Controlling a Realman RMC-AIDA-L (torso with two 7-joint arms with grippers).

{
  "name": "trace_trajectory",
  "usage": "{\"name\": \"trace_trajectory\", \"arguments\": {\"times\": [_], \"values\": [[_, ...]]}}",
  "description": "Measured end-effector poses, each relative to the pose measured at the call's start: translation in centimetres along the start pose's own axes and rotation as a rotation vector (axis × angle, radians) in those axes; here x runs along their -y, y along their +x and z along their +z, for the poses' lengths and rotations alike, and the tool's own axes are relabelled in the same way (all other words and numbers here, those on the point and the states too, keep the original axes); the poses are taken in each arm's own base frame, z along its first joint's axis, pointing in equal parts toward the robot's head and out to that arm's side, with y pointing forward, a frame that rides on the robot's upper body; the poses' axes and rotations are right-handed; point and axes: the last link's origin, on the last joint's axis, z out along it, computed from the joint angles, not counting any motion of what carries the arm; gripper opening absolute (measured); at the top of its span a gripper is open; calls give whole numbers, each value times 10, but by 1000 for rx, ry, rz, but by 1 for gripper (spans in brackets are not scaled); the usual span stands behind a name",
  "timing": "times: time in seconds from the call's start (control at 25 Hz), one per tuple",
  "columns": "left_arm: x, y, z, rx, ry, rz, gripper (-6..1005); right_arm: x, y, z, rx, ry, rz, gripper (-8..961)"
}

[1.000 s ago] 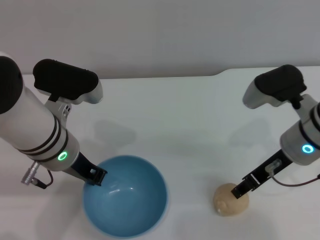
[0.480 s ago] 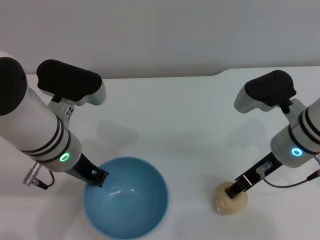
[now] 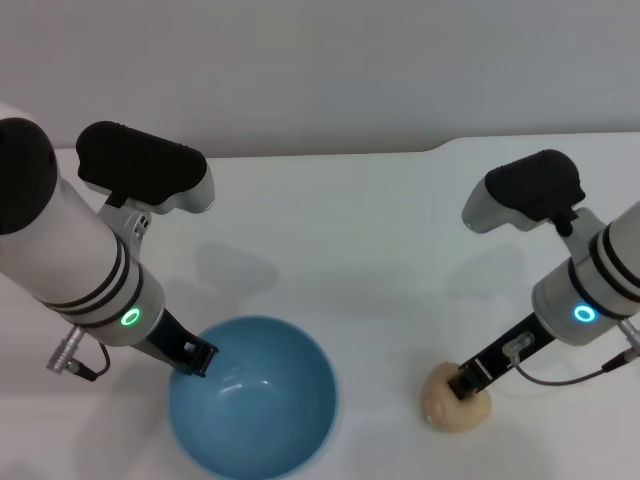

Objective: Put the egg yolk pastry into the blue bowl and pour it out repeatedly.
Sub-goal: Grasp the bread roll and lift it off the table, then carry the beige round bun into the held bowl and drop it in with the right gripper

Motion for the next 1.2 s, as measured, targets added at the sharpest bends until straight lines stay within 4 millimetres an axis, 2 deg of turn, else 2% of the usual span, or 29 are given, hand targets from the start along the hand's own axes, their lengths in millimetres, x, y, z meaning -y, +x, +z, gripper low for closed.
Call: {"name": "trace_trajectory", "arguments": {"times": [0.2,0.32,0.44,0.64,0.84,0.88,1.2], "values": [[0,0,0,0,0,1,-2,-2,0,0,-4,3,-18,137],[0,0,0,0,0,1,-2,-6,-6,-8,13,2,-37,100],[0,0,0,0,1,1,-1,-14,-15,-23,49,5,-76,38],[-1,0,0,2,0,3,-1,-32,-38,-59,175,22,-149,28],[-4,-1,1,6,-4,13,0,-57,-64,-85,326,-71,-192,24],[-5,-1,1,6,-9,13,0,-68,-74,-93,385,-131,-203,24],[-8,2,0,0,-26,17,-1,-93,-87,-98,427,-213,-260,16]]}}
